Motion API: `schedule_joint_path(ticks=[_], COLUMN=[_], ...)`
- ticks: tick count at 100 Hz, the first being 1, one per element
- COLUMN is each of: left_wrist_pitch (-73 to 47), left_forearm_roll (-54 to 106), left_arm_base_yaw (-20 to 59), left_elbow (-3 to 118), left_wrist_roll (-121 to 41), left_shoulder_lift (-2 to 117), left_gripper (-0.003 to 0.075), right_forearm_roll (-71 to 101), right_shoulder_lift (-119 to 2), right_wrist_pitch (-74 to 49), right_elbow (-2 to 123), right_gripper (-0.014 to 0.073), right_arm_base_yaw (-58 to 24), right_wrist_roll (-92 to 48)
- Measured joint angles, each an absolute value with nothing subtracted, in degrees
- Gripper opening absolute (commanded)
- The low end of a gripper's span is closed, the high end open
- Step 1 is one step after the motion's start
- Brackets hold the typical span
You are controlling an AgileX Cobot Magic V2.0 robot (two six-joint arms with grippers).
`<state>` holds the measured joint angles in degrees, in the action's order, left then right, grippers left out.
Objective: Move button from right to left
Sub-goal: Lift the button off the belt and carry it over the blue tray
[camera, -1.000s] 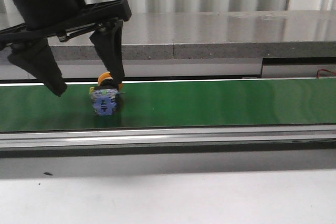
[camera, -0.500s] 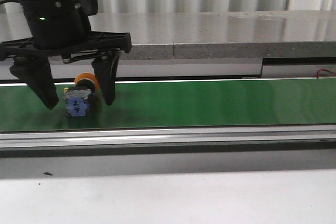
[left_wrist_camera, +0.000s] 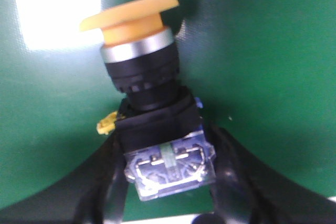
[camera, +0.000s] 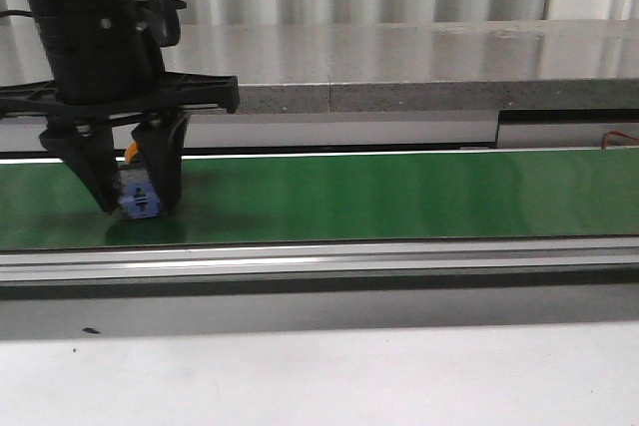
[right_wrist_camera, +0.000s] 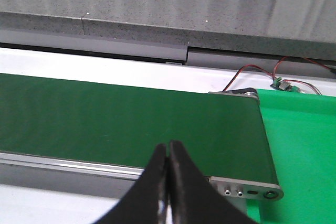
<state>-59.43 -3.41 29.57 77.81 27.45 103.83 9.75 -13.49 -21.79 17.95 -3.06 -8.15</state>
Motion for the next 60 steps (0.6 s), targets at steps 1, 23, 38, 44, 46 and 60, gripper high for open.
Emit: schedule_joint_path(ticks=[1, 23, 38, 44, 46, 60], left_wrist_pitch=[-59.6, -62.4, -64.0, -64.6, -64.7, -65.8], left_forearm_roll=[-3.4, -8.2, -8.6, -8.8, -8.8, -8.8], left_arm_base_yaw=[29.6, 29.3, 26.4, 24.3, 23.5, 17.6], left_elbow=[77.8, 77.8, 77.8, 77.8, 77.8, 77.8], left_wrist_roll=[27.4, 27.3, 23.9, 21.9, 21.1, 14.3], left_shoulder_lift=[103.6, 98.6, 95.6, 94.7, 94.5, 93.1], left_gripper=[0.0115, 0.0115, 0.0115, 0.0115, 0.0115, 0.0115], right_forearm_roll=[9.8, 9.8, 9.8, 9.8, 9.8, 9.8], right_shoulder_lift=[-13.5, -13.5, -13.5, -13.5, -13.5, -13.5], right_wrist_pitch=[-21.8, -21.8, -21.8, -21.8, -21.8, -21.8], right_elbow=[17.9, 17.9, 17.9, 17.9, 17.9, 17.9], right_gripper=[-0.0066, -0.0066, -0.0066, -0.0066, -0.0066, -0.0066], right_arm_base_yaw=[-3.1, -3.1, -3.1, -3.1, -3.1, -3.1], right_wrist_roll=[-8.1, -8.1, -8.1, -8.1, -8.1, -8.1])
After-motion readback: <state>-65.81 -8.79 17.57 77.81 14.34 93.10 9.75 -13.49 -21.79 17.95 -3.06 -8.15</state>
